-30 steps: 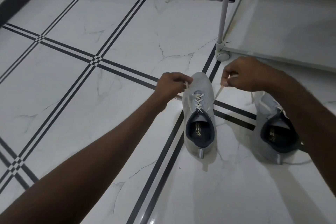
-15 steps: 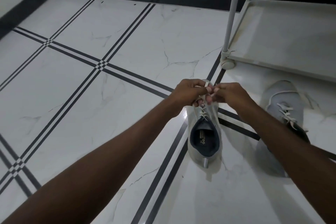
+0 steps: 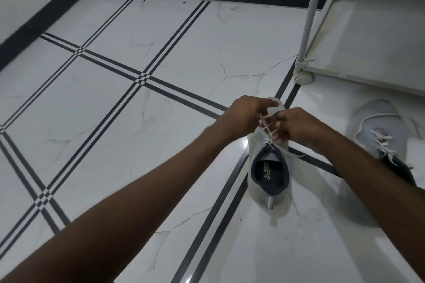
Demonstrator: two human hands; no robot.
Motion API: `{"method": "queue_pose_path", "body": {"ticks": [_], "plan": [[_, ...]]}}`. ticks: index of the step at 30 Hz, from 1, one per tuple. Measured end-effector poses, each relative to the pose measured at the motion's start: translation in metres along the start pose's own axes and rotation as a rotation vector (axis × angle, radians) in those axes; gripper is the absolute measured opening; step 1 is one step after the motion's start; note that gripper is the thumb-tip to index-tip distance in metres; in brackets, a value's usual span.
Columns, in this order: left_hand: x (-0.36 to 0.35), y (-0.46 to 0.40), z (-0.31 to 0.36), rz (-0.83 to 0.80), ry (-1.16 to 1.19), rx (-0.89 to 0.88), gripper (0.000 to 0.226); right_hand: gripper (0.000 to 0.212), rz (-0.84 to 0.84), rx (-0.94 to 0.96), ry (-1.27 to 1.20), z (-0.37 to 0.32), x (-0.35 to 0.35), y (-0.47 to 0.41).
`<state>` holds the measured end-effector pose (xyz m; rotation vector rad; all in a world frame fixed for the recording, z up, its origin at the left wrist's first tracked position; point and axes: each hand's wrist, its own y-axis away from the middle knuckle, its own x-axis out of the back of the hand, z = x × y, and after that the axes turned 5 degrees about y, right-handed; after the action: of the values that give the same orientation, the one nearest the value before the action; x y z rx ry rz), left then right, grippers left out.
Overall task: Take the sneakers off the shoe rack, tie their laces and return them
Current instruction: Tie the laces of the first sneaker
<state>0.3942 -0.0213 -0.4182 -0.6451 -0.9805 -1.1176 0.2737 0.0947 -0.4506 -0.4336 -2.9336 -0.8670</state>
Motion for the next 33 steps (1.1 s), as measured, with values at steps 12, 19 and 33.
{"method": "queue_pose_path", "body": {"ticks": [12, 19, 33], "plan": [[-0.028, 0.022, -0.009, 0.387, 0.405, 0.353, 0.02, 0.013, 0.344, 0.01, 0.182, 0.006, 0.013, -0.011], [-0.024, 0.053, -0.05, 0.257, 0.939, 1.068, 0.022, 0.011, 0.349, -0.133, 0.975, 0.022, 0.063, -0.002], [-0.038, 0.028, -0.023, -0.094, 0.25, 0.517, 0.023, 0.016, 0.336, 0.153, 0.533, 0.035, -0.007, -0.005]]}}
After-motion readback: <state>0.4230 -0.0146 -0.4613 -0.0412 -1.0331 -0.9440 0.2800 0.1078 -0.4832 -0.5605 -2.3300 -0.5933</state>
